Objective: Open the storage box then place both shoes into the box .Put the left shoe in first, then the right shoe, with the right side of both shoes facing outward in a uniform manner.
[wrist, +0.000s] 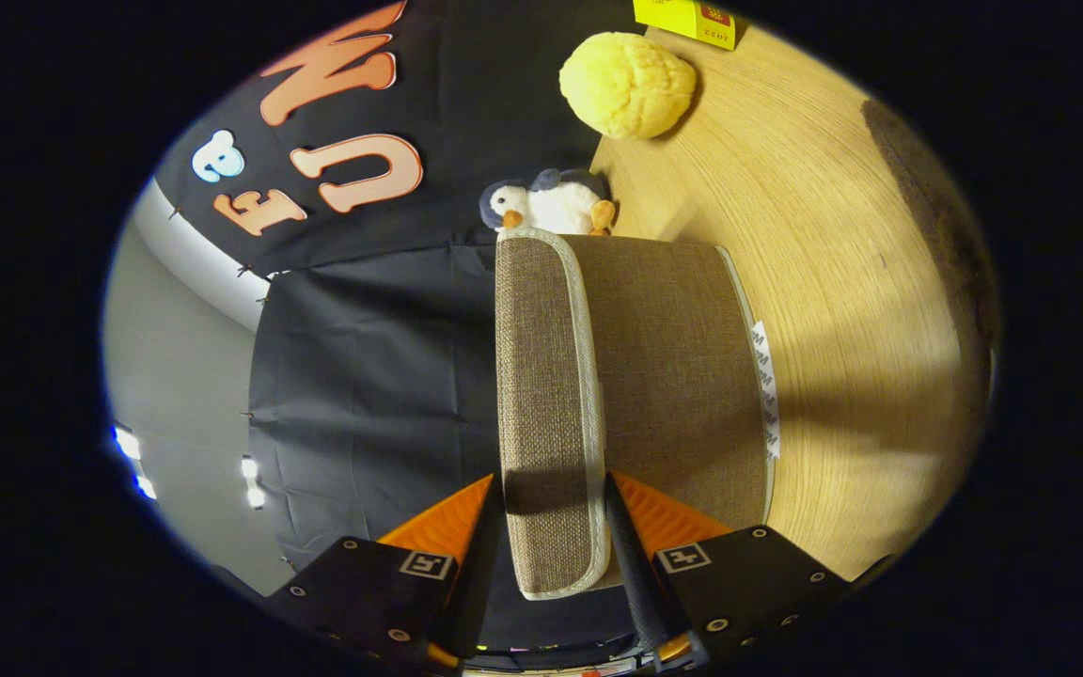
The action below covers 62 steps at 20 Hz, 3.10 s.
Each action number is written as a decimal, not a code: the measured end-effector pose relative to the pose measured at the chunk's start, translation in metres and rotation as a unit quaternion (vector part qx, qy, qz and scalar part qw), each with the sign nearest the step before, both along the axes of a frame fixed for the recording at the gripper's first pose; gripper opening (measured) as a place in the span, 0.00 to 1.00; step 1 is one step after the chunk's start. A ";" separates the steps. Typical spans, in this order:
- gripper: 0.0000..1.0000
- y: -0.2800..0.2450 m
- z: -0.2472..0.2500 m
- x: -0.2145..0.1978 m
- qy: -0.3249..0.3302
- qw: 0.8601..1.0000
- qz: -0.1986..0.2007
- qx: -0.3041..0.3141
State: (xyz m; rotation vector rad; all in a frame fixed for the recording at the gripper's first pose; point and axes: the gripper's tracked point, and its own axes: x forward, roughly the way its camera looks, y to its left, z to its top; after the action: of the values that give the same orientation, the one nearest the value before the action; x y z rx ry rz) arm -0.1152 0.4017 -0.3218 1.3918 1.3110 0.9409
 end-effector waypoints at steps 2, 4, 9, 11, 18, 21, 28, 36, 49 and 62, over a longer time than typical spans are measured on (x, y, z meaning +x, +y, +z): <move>0.57 -0.001 0.023 0.005 0.002 0.999 -0.013 0.039; 0.48 0.001 0.042 0.010 -0.007 0.998 -0.024 0.062; 0.36 0.011 0.093 0.017 -0.007 0.991 -0.047 0.127; 0.35 0.015 0.117 0.022 -0.022 0.987 -0.063 0.147; 0.24 0.056 0.157 0.026 -0.110 0.990 -0.046 0.078; 0.11 0.083 0.178 0.021 -0.148 0.987 -0.024 0.058; 0.09 0.158 0.188 0.019 -0.135 0.991 -0.006 0.003; 0.52 0.213 0.175 -0.020 -0.164 0.983 0.051 -0.067; 0.93 0.067 0.155 0.025 -0.329 0.919 -0.024 -0.215; 0.98 -0.138 0.051 0.063 -0.366 0.801 -0.053 -0.470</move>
State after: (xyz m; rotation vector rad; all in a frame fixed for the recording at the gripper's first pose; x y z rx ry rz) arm -0.0527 0.2636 -0.2705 0.2455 0.8469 0.5007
